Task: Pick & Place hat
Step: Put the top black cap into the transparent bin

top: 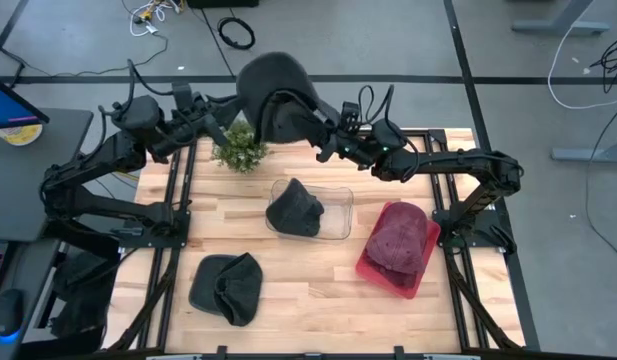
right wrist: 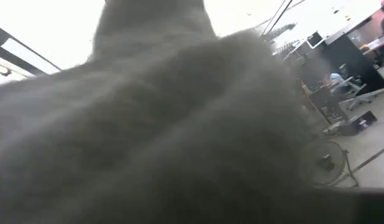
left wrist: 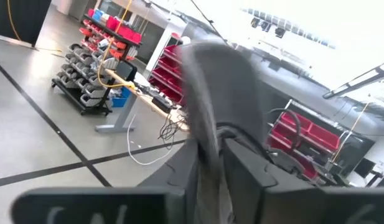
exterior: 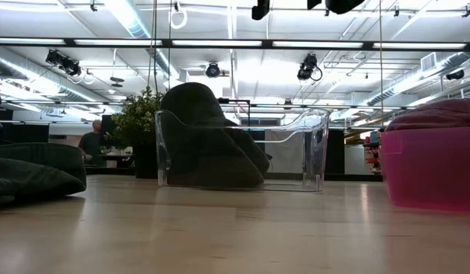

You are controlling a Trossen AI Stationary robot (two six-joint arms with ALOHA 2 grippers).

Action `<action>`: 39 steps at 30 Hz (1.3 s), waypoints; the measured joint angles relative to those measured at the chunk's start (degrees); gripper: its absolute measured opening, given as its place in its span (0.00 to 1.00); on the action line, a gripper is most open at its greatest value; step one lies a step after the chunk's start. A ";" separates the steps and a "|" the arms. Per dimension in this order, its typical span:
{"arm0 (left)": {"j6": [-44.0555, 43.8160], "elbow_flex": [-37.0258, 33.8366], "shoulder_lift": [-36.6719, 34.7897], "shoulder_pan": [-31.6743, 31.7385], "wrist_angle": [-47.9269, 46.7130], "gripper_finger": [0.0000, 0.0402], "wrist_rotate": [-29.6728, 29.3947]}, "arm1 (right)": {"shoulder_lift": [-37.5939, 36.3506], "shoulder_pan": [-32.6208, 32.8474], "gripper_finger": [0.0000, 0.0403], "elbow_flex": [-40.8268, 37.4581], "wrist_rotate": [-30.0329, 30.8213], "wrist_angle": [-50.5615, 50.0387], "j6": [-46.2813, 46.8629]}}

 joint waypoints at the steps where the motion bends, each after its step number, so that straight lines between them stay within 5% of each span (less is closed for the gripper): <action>1: -0.02 0.00 0.00 0.00 0.21 0.21 0.38 | 0.00 -0.26 0.11 0.00 -0.25 0.00 -0.55; 8: -0.03 0.00 -0.21 0.00 1.11 0.31 2.48 | -1.36 -0.66 0.02 0.02 -0.71 -1.30 -11.02; 17: -0.71 0.02 -4.00 0.00 1.40 0.42 1.71 | -10.76 -0.48 0.01 2.34 8.38 -14.47 -34.06; 26: -21.98 0.07 -3.43 0.51 3.73 0.43 -2.39 | -15.70 3.29 0.00 7.47 8.95 -26.00 -56.02; 39: -46.28 0.02 2.38 5.33 5.23 0.43 18.43 | -14.69 12.04 0.00 11.19 13.25 -40.15 -86.39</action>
